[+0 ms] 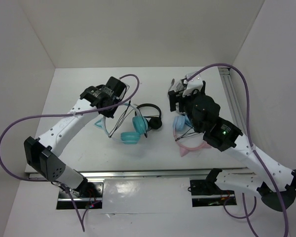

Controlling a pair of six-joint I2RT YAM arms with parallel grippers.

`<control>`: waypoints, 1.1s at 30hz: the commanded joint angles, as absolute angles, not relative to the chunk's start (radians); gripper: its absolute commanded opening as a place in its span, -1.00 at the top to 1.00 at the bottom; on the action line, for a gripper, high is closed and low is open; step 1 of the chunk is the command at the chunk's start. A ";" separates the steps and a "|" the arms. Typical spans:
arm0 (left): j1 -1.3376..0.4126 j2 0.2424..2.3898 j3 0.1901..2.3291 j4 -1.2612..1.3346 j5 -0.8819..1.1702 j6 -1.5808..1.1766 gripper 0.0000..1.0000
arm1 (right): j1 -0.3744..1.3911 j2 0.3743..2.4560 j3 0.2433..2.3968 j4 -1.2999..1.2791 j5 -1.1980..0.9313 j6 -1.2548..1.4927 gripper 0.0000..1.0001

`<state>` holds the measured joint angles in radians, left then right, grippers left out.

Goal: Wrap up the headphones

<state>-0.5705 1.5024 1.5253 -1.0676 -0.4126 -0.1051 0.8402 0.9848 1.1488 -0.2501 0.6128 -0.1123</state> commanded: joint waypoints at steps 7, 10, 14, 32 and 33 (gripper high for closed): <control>-0.411 1.634 1.724 -1.022 -0.307 -0.058 1.00 | 0.920 0.944 1.218 -0.360 0.563 -0.025 -0.74; -0.402 1.663 1.724 -1.002 -0.357 -0.044 1.00 | 0.949 0.920 1.209 -0.360 0.563 -0.034 -0.74; -0.359 1.687 1.698 -0.979 -0.339 -0.115 1.00 | 0.960 0.911 1.209 -0.370 0.563 -0.034 -0.74; -0.077 1.622 1.484 -0.937 -0.236 -0.649 1.00 | 1.014 0.922 1.209 -0.379 0.584 -0.034 -0.74; -0.077 1.605 1.468 -0.925 -0.245 -0.682 1.00 | 1.014 0.922 1.209 -0.379 0.584 -0.034 -0.74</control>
